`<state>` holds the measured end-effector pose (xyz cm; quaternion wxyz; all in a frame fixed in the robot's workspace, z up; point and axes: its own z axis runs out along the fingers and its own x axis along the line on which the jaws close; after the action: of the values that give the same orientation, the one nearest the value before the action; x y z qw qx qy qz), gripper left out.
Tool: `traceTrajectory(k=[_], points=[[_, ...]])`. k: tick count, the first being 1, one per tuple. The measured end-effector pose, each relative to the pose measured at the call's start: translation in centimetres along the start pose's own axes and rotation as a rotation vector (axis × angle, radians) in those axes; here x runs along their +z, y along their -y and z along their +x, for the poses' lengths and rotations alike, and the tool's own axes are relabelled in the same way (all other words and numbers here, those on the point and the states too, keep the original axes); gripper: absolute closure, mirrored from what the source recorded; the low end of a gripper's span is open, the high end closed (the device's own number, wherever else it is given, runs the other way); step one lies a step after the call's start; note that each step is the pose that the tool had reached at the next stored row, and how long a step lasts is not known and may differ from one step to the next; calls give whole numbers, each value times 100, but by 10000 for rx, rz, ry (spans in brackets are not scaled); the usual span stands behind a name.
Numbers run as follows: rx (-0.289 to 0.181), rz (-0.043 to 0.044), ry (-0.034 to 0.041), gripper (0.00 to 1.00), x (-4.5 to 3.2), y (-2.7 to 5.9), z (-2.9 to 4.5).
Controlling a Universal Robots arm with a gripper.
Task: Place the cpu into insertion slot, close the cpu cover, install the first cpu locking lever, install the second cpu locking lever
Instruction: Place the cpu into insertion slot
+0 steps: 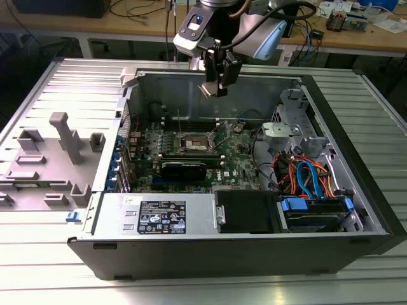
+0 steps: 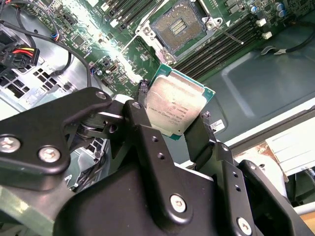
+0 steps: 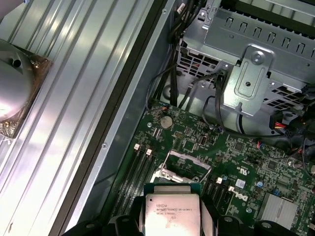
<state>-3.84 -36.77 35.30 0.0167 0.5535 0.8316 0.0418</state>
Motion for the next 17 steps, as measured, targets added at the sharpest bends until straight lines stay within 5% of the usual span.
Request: traceTrajectory(k=[10, 17], points=[[648, -12, 58, 45, 7, 1, 0], [659, -12, 58, 45, 8, 1, 0]])
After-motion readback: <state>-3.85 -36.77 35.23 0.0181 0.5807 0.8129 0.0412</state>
